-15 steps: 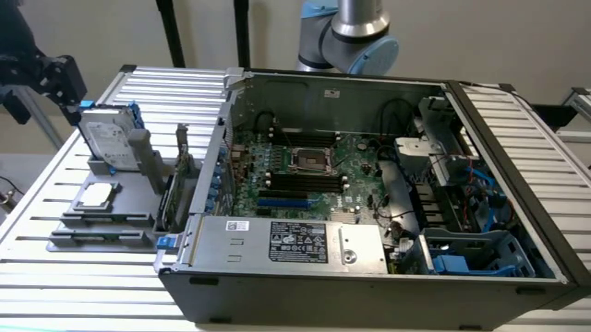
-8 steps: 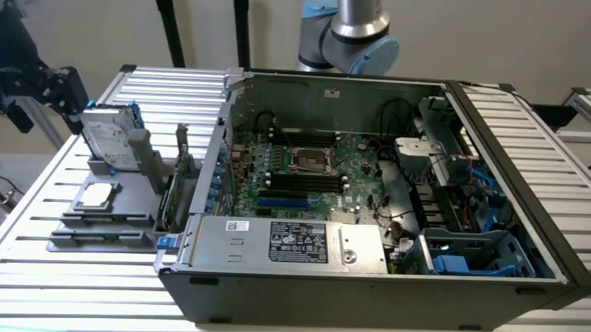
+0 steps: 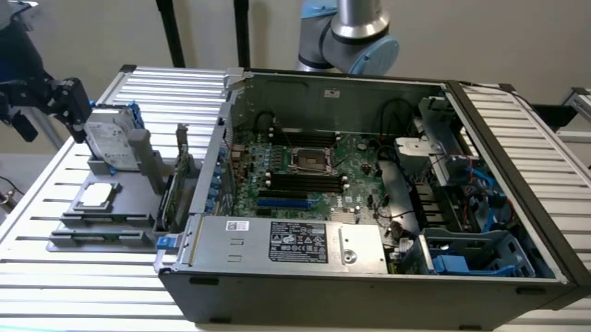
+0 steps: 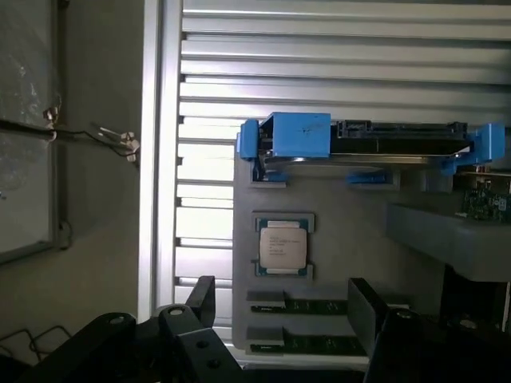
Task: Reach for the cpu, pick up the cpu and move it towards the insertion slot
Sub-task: 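Pick up the cpu and move it towards the insertion slot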
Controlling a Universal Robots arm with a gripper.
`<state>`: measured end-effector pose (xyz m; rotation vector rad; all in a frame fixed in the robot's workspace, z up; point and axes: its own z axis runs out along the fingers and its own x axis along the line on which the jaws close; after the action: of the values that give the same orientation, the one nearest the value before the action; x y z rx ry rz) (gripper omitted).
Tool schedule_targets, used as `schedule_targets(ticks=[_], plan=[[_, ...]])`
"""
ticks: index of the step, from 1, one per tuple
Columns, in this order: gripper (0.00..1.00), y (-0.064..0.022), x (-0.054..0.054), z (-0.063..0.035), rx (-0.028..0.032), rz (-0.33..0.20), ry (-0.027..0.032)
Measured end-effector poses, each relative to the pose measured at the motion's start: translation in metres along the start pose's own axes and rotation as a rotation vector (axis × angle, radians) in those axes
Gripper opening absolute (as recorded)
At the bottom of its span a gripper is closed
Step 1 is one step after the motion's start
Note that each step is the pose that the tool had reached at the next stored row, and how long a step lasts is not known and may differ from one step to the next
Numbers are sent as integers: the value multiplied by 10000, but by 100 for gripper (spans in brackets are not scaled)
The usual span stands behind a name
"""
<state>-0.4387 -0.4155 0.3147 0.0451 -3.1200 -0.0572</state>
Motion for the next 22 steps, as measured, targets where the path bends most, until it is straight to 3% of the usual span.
schedule_targets(ticks=[22], plan=[[76,-127,-78,395,0,-38,0]])
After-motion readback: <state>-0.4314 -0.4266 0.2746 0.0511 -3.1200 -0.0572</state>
